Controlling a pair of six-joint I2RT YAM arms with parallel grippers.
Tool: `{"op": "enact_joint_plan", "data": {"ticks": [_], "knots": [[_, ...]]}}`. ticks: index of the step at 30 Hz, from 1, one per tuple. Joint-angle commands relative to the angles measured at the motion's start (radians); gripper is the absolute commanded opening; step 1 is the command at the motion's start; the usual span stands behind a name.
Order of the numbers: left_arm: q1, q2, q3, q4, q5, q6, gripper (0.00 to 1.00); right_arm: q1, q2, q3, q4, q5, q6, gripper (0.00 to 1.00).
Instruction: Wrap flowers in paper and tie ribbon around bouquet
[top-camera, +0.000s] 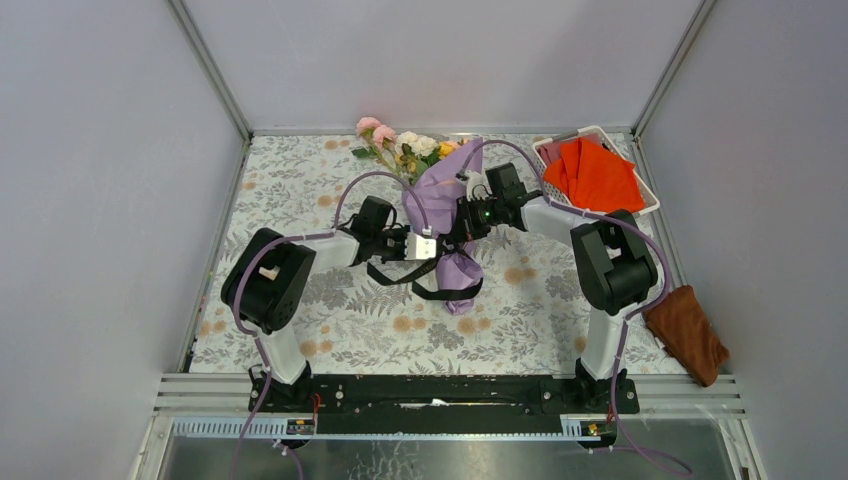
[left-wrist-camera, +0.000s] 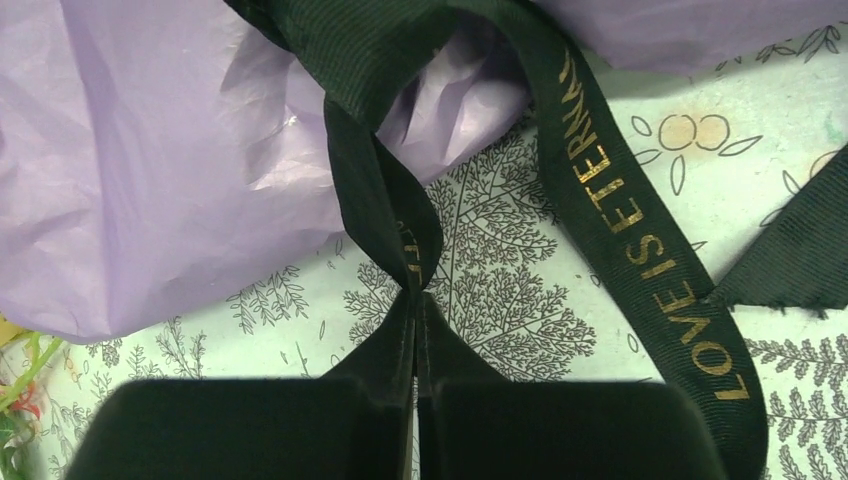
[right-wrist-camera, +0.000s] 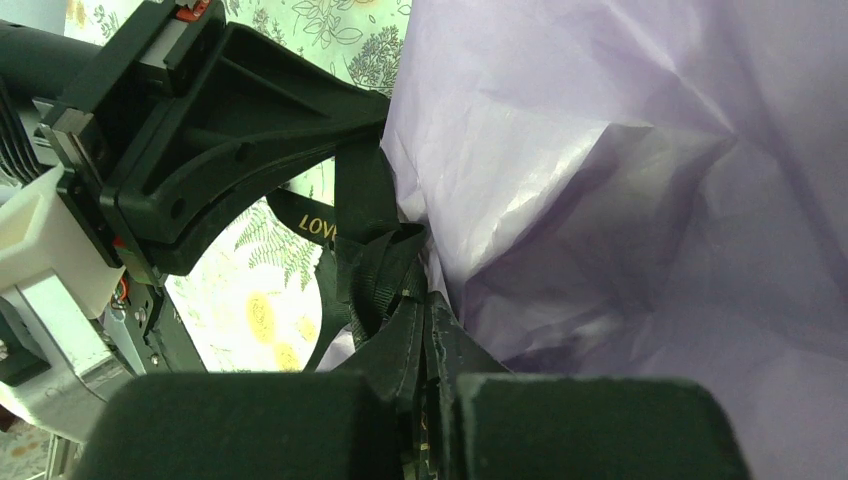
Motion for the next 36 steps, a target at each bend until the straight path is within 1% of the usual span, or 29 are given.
{"op": "enact_joint_plan", "data": {"ticks": [1, 7, 9, 11, 12, 16, 19, 21, 23, 25, 28, 31, 36], "knots": [[-0.005, -0.023, -0.018, 0.055, 0.017, 0.029, 0.00, 0.000, -0.066, 0.001, 0.029, 0.026, 0.012, 0.00], [-0.006, -0.040, -0.028, 0.066, 0.007, 0.032, 0.00, 0.001, -0.082, 0.000, 0.026, 0.069, 0.017, 0.00], [-0.006, -0.050, -0.034, 0.050, -0.007, 0.058, 0.00, 0.000, -0.108, -0.005, 0.017, 0.133, 0.021, 0.00], [-0.004, -0.071, -0.039, 0.002, -0.047, 0.119, 0.00, -0.011, -0.169, -0.028, -0.016, 0.261, 0.029, 0.00], [0.005, -0.088, -0.055, -0.019, -0.095, 0.149, 0.00, -0.030, -0.211, -0.056, -0.036, 0.333, 0.054, 0.00], [0.110, -0.146, -0.109, -0.133, -0.128, 0.247, 0.00, -0.176, -0.355, -0.275, -0.086, 0.412, 0.152, 0.00], [0.154, -0.163, -0.172, -0.142, -0.155, 0.341, 0.00, -0.260, -0.339, -0.404, -0.106, 0.386, 0.202, 0.00], [0.196, -0.157, -0.181, -0.128, -0.155, 0.360, 0.00, -0.302, -0.308, -0.470, -0.085, 0.351, 0.228, 0.00], [0.228, -0.157, -0.186, -0.134, -0.156, 0.400, 0.00, -0.339, -0.301, -0.522, -0.064, 0.350, 0.243, 0.00], [0.249, -0.165, -0.193, -0.134, -0.150, 0.434, 0.00, -0.370, -0.291, -0.534, -0.058, 0.332, 0.248, 0.00], [0.273, -0.156, -0.204, -0.102, -0.144, 0.438, 0.00, -0.377, -0.264, -0.517, -0.070, 0.319, 0.243, 0.00], [0.298, -0.161, -0.226, -0.095, -0.135, 0.474, 0.00, -0.407, -0.260, -0.524, -0.059, 0.286, 0.243, 0.00], [0.339, -0.167, -0.253, -0.081, -0.127, 0.490, 0.00, -0.421, -0.276, -0.515, -0.111, 0.339, 0.224, 0.00]]}}
